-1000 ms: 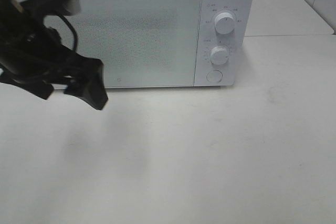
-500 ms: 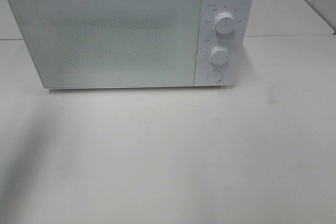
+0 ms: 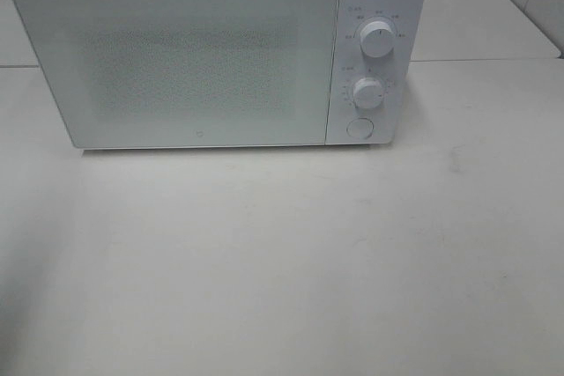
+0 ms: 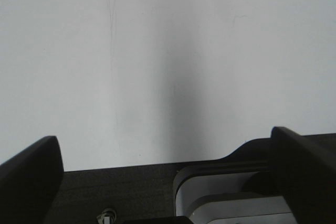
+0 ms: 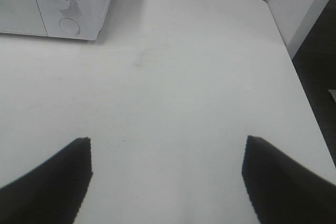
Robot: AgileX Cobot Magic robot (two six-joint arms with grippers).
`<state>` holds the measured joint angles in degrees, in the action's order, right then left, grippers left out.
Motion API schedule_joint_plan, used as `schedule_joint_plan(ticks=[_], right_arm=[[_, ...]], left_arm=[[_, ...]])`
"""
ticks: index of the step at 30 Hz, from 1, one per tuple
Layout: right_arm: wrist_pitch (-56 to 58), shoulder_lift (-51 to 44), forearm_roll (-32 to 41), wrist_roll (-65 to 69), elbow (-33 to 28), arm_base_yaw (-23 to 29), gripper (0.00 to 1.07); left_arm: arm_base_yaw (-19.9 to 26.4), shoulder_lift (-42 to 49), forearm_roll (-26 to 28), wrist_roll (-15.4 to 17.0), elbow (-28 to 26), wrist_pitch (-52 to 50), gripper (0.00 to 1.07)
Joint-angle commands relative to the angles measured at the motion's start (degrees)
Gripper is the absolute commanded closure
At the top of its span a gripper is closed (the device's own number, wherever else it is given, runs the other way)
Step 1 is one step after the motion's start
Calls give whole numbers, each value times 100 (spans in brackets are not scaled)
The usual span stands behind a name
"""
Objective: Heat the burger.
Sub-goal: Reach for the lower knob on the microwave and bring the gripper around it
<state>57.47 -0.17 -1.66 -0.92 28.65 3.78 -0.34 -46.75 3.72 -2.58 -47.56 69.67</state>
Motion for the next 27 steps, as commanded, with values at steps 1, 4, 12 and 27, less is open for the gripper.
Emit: schedule_joint_plan(ticks=[1, 4, 12, 27], right_arm=[[-63, -189, -29, -34, -6, -29, 31], [-63, -189, -29, -34, -6, -29, 31], [-63, -189, -29, -34, -6, -29, 31], [-63, -189, -29, -34, -6, -29, 31]], left_arm=[[11, 940, 0, 29, 441, 17, 7], [11, 1576, 6, 29, 682, 40, 7], [11, 3031, 0, 29, 1329, 40, 7], [11, 4836, 0, 29, 1564, -350, 7]])
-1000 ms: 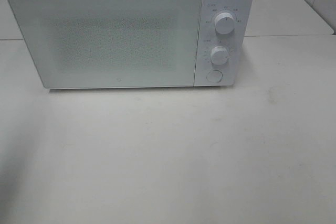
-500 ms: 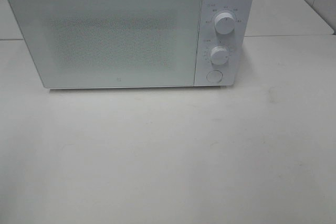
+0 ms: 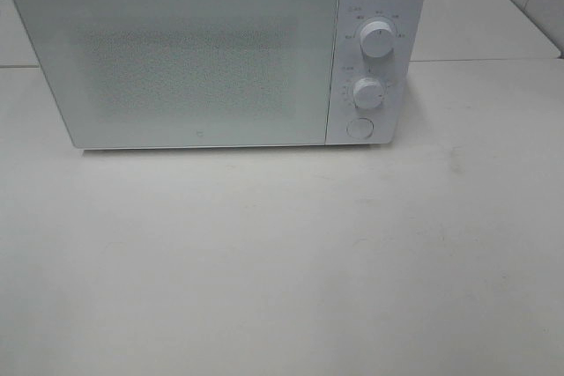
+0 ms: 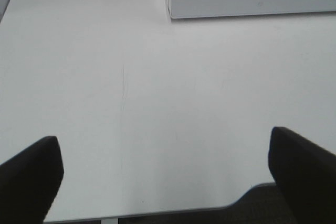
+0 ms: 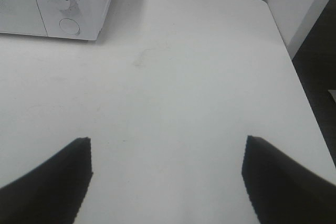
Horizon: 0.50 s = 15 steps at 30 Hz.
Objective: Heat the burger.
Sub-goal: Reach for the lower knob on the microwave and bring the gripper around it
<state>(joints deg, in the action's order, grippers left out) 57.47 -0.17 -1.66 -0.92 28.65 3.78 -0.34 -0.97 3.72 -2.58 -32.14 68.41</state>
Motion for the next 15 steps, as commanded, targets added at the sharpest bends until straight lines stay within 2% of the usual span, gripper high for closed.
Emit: schedule_joint_plan(ticks=[1, 7, 15], right_arm=[[-63, -189, -29, -34, -6, -29, 31], [-63, -183, -29, -29, -6, -29, 31], [-63, -138, -29, -11, -6, -29, 31]], left_arm=[[11, 258, 0, 29, 23, -223, 7], [11, 258, 155, 34, 275, -693, 7], [11, 258, 149, 46, 258, -693, 7]])
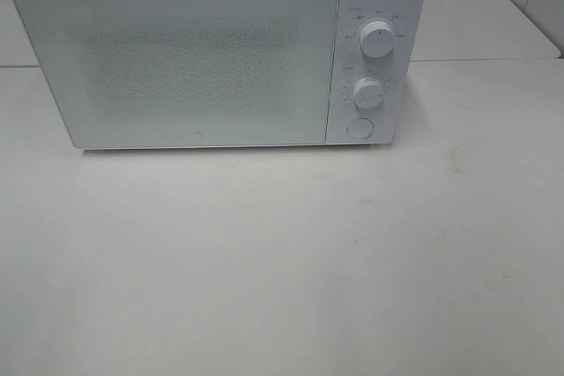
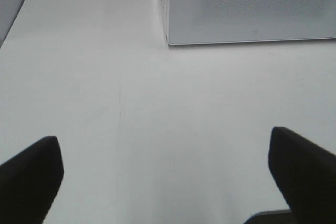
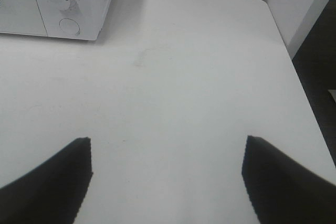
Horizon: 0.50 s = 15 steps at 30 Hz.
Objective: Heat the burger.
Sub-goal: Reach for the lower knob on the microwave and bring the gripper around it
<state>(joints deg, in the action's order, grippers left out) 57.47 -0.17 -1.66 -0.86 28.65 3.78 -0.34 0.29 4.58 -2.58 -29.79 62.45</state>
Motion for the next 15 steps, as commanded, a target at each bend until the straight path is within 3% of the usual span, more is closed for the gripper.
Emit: schedule_joint_plan(ticks=[1, 15], right_arm=[[-63, -138, -29, -17, -6, -29, 31], [-63, -138, -29, -17, -6, -29, 31]], left_arm=[[11, 132, 63, 46, 23, -97, 7], [11, 132, 63, 46, 23, -97, 7]])
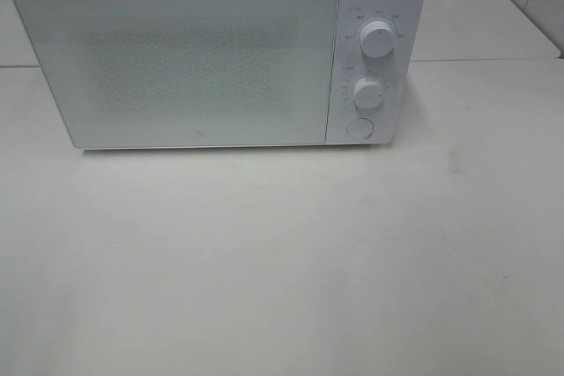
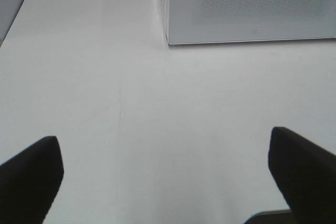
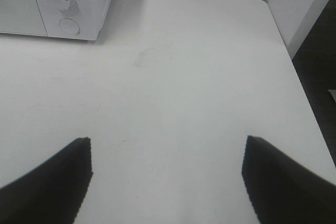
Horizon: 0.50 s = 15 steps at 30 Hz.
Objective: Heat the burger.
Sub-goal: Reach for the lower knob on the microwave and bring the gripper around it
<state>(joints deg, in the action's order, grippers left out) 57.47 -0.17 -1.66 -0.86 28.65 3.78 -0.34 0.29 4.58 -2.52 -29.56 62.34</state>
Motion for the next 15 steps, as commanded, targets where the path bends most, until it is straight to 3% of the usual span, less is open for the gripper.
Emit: schedule_joint_plan(ticks=[1, 15], right_arm=[[-63, -138, -29, -17, -6, -29, 31], [-63, -138, -40, -6, -6, -29, 31]], left_arm=[[11, 132, 63, 40, 0, -86, 7], [11, 132, 63, 40, 0, -86, 7]])
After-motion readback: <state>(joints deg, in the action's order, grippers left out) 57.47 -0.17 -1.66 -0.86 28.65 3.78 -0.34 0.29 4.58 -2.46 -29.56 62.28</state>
